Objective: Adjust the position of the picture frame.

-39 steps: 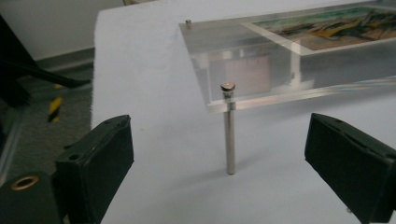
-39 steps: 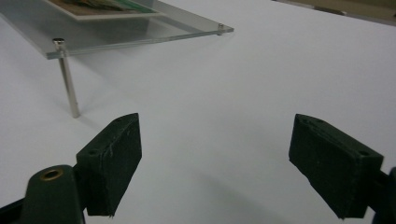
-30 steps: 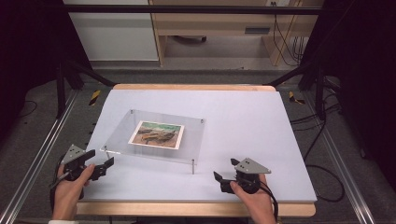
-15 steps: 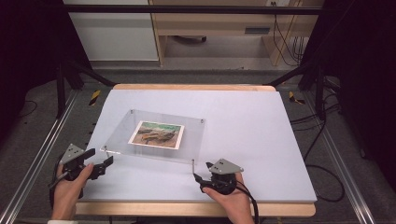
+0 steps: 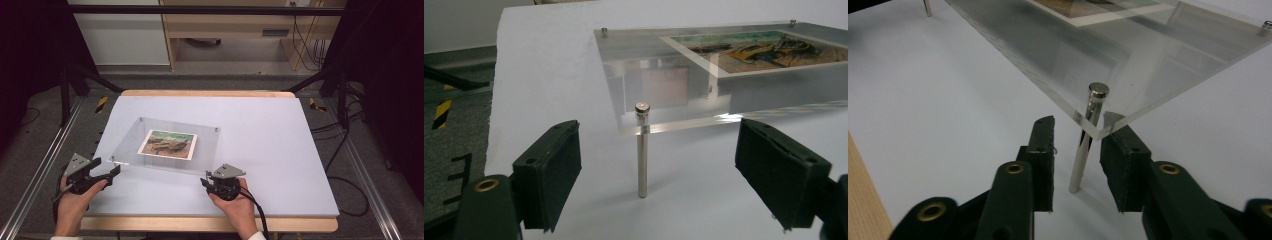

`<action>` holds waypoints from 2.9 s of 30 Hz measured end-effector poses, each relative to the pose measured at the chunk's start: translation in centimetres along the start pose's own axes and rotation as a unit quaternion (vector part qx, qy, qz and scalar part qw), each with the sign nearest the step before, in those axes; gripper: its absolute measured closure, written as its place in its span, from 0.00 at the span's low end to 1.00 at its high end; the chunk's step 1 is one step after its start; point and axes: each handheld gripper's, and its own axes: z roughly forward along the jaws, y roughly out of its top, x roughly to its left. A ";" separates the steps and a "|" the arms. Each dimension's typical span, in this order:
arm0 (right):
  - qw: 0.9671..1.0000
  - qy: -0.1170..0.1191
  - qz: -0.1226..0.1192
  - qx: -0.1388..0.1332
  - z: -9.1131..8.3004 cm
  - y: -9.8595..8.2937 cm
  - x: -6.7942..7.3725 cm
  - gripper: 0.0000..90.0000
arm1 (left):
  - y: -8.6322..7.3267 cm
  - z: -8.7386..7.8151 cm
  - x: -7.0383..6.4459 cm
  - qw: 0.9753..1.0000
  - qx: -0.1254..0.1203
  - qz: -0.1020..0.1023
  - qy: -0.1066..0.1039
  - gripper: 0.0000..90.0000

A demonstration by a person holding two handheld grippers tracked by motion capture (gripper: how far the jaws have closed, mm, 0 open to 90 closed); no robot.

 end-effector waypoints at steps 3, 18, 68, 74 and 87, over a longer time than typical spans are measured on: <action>1.000 0.004 0.003 0.001 0.6 0.1 -0.1 0.84 | 0.0 0.0 0.0 1.000 -0.002 -0.002 0.000 0.27; 0.998 0.035 0.037 -0.039 0.2 1.0 -0.8 0.95 | -0.4 0.1 0.3 1.000 0.019 -0.008 0.014 0.47; 0.992 -0.003 0.094 -0.086 0.1 1.8 -0.7 0.94 | 0.8 2.0 0.7 0.997 -0.046 -0.064 -0.016 0.93; 0.992 -0.005 0.095 -0.083 0.2 1.7 -0.7 0.94 | 0.9 2.2 0.9 0.997 -0.044 -0.065 -0.022 0.91; 0.991 -0.021 0.088 -0.094 -1.5 2.8 -1.7 0.93 | 2.4 1.6 -1.1 0.997 -0.060 -0.048 -0.023 0.94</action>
